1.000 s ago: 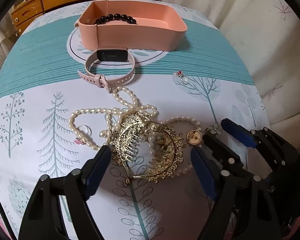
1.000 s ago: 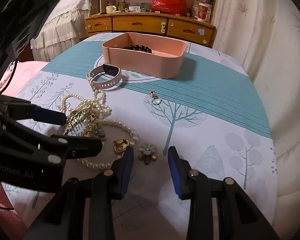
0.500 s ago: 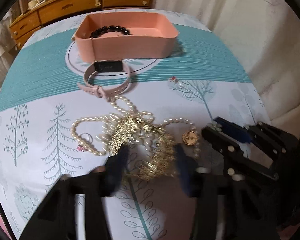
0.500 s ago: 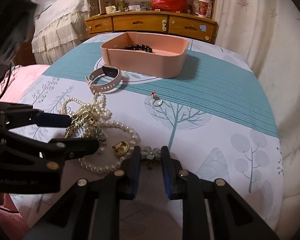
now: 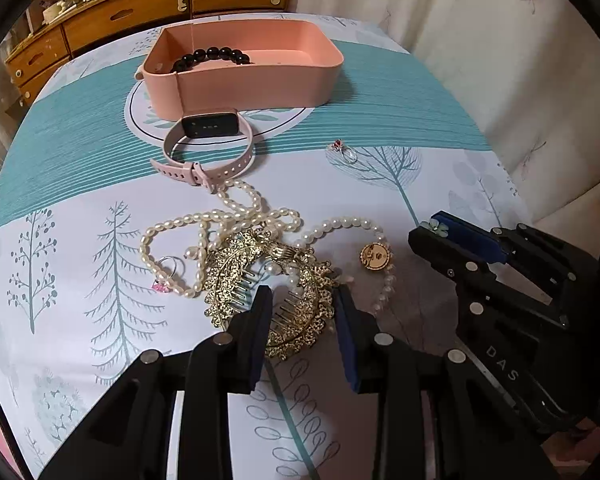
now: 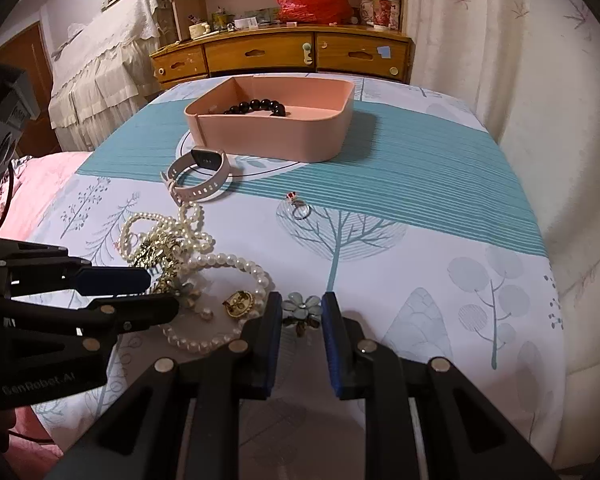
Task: Organize jewelry
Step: 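Carry the gold hair comb into the pink tray and open the left tool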
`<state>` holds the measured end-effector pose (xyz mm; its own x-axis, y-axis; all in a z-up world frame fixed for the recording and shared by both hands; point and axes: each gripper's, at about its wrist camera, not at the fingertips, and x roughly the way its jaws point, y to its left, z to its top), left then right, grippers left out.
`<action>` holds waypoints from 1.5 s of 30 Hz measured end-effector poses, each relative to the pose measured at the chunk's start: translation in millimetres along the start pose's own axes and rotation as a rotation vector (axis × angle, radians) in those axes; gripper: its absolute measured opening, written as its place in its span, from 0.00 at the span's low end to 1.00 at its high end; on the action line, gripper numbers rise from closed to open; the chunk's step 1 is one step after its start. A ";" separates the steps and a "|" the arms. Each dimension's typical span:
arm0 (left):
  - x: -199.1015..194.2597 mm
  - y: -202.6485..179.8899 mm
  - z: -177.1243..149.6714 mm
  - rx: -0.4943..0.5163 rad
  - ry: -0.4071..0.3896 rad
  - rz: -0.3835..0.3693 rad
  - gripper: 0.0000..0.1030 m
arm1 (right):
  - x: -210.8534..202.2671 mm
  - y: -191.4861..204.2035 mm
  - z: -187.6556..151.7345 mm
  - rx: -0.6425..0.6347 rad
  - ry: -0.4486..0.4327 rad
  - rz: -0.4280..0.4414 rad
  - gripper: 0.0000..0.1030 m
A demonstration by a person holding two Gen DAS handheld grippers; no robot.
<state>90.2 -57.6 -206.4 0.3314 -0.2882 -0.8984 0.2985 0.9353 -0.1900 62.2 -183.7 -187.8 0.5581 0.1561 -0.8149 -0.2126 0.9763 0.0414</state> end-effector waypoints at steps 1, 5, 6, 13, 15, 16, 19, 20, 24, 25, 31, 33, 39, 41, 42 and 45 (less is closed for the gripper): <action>-1.7 1.2 0.5 -0.005 -0.001 -0.006 0.28 | -0.9 0.0 0.2 0.002 -0.001 0.000 0.19; -14.2 1.9 4.4 0.002 -0.018 -0.006 0.28 | -4.9 -0.5 3.4 0.011 -0.009 0.003 0.19; -17.5 1.9 5.1 0.006 -0.023 -0.004 0.28 | -6.3 -0.4 4.8 0.012 -0.013 0.003 0.19; -50.5 0.7 23.7 0.024 -0.071 -0.011 0.28 | -21.1 2.6 28.7 -0.009 -0.069 0.022 0.19; -62.7 -0.1 31.5 0.035 -0.099 -0.004 0.28 | -24.5 4.4 37.0 -0.023 -0.086 0.027 0.19; -67.3 0.2 35.4 0.038 -0.109 -0.002 0.28 | -26.7 5.8 41.9 -0.031 -0.098 0.028 0.19; -83.3 1.4 51.0 0.047 -0.153 0.004 0.28 | -32.3 8.5 58.6 -0.049 -0.133 0.039 0.19; -89.0 1.9 57.0 0.052 -0.172 0.008 0.28 | -33.1 9.0 63.1 -0.053 -0.139 0.043 0.19; -102.3 3.4 80.6 0.084 -0.237 0.061 0.28 | -35.4 11.4 83.0 -0.078 -0.171 0.050 0.19; -104.9 4.4 86.3 0.089 -0.255 0.081 0.28 | -35.9 12.0 88.7 -0.086 -0.184 0.052 0.19; -106.8 16.2 118.1 0.113 -0.316 0.130 0.28 | -33.0 12.1 114.9 -0.119 -0.234 0.053 0.19; -104.4 20.2 127.8 0.115 -0.335 0.140 0.28 | -28.5 9.4 126.7 -0.116 -0.255 0.053 0.19; -83.6 40.1 153.7 0.040 -0.342 0.104 0.28 | -6.8 -0.1 152.6 -0.086 -0.261 0.060 0.19; -76.3 49.7 162.8 -0.011 -0.352 0.085 0.28 | 4.0 -5.7 160.3 -0.050 -0.236 0.083 0.19; -73.0 53.6 165.4 -0.032 -0.354 0.079 0.28 | 9.6 -8.9 163.5 -0.027 -0.220 0.105 0.19; -63.7 65.2 175.7 -0.083 -0.362 0.055 0.28 | 22.5 -14.1 168.0 0.016 -0.185 0.142 0.19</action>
<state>245.8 -14.4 -92.0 0.6443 -0.2770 -0.7129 0.2025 0.9606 -0.1902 212.5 -168.8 -109.6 0.6612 0.3159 -0.6805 -0.2879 0.9444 0.1587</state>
